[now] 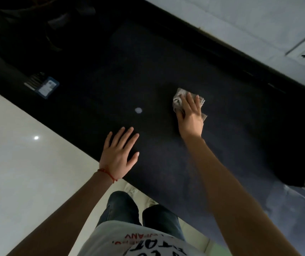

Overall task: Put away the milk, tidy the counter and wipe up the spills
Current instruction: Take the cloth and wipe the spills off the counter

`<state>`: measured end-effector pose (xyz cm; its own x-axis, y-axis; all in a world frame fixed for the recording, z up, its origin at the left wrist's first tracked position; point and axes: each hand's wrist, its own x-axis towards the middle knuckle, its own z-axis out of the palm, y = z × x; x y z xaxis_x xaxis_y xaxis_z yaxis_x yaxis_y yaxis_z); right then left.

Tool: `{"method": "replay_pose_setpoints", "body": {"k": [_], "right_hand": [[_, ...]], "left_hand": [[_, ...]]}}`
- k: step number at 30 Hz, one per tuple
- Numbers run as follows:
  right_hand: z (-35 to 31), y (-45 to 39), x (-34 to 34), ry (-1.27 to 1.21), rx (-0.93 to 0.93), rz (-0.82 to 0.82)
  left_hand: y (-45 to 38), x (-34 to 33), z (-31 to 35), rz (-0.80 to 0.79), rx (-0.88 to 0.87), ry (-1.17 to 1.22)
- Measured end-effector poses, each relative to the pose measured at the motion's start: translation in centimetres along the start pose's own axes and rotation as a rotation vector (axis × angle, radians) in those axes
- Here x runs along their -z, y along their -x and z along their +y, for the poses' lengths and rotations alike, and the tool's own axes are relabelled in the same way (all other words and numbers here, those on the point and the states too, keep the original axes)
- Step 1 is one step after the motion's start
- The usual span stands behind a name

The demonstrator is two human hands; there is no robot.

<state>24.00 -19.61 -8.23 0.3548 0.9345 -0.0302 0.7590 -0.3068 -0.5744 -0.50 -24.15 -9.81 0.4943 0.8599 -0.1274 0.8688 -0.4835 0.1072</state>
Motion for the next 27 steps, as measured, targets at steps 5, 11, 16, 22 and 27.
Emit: {"method": "replay_pose_setpoints", "body": {"k": [5, 11, 16, 22, 27], "right_hand": [[2.0, 5.1, 0.0, 0.060, 0.203, -0.028], [0.1, -2.5, 0.1, 0.079, 0.056, -0.046], [1.0, 4.9, -0.7, 0.057, 0.288, -0.043], [-1.2, -3.2, 0.4, 0.121, 0.135, -0.150], [-1.7, -1.0, -1.1, 0.073, 0.213, -0.100]], "left_hand": [[0.0, 0.1, 0.1, 0.008, 0.003, 0.010], [0.1, -0.1, 0.0, 0.041, 0.000, 0.016], [0.0, 0.0, 0.0, 0.033, -0.001, -0.008], [0.0, -0.3, -0.1, 0.064, -0.010, 0.022], [0.1, -0.5, -0.2, 0.088, -0.008, 0.048]]}}
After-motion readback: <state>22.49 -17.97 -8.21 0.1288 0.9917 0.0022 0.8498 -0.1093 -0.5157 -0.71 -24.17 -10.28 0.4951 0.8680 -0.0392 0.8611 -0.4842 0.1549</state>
